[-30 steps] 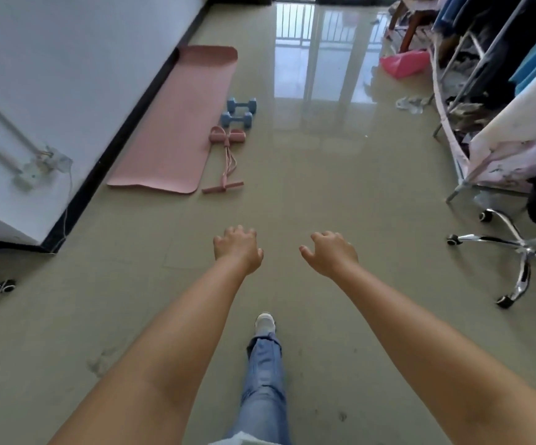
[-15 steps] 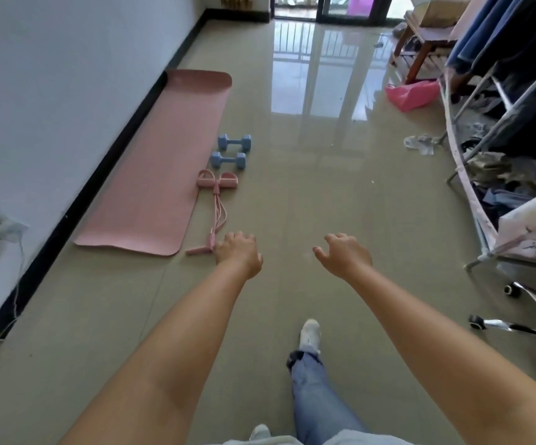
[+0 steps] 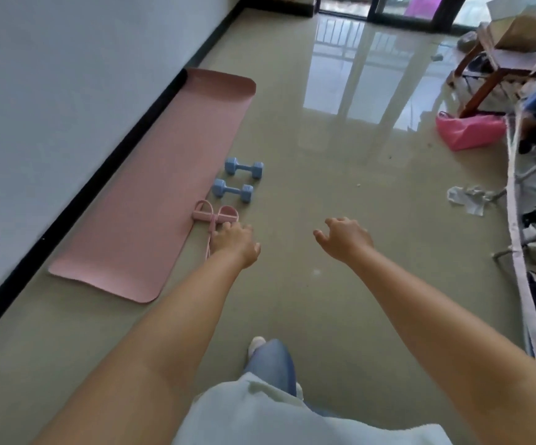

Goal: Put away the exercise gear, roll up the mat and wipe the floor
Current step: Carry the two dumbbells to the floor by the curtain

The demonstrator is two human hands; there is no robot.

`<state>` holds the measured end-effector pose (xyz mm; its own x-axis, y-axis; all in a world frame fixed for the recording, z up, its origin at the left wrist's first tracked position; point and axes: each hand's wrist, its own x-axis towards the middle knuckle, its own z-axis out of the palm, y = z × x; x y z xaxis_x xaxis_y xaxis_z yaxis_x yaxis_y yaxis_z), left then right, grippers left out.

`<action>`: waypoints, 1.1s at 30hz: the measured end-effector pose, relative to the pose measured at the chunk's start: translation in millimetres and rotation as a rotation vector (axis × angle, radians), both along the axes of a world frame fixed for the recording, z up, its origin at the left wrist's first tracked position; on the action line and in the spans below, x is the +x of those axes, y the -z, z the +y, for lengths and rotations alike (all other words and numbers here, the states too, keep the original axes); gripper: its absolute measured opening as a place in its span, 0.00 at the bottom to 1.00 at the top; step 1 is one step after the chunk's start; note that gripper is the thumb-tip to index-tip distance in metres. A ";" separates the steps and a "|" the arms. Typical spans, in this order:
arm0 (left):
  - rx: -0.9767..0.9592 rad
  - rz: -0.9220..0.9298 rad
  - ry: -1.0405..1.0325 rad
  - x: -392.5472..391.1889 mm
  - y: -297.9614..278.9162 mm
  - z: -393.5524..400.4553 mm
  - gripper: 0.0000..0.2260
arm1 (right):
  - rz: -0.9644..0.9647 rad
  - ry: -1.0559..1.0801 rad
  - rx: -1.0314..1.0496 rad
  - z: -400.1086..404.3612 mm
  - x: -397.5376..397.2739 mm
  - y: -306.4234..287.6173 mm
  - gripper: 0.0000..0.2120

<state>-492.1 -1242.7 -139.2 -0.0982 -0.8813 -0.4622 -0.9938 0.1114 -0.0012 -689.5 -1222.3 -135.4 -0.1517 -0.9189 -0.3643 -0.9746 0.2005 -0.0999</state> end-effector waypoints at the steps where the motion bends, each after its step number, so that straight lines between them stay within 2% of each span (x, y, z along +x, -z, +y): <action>1: 0.000 0.002 -0.025 -3.7 2.6 -23.8 0.22 | 0.002 -0.026 0.004 -26.3 -3.9 2.8 0.23; 9: 0.051 0.004 -0.185 -21.9 28.0 -249.6 0.25 | 0.015 -0.144 0.058 -267.5 -23.9 28.7 0.23; 13: 0.090 0.026 -0.264 -23.7 28.8 -337.9 0.21 | 0.019 -0.223 0.115 -368.0 -26.0 30.6 0.23; 21: 0.141 0.090 -0.462 -17.9 50.6 -474.4 0.21 | 0.039 -0.375 0.174 -558.2 -22.6 53.0 0.23; 28: 0.171 0.167 -0.812 -14.0 109.4 -590.5 0.19 | 0.081 -0.658 0.312 -724.1 5.9 114.7 0.22; 33: 0.257 0.207 -1.046 -20.6 164.1 -638.3 0.18 | 0.094 -0.824 0.440 -799.2 30.4 168.5 0.21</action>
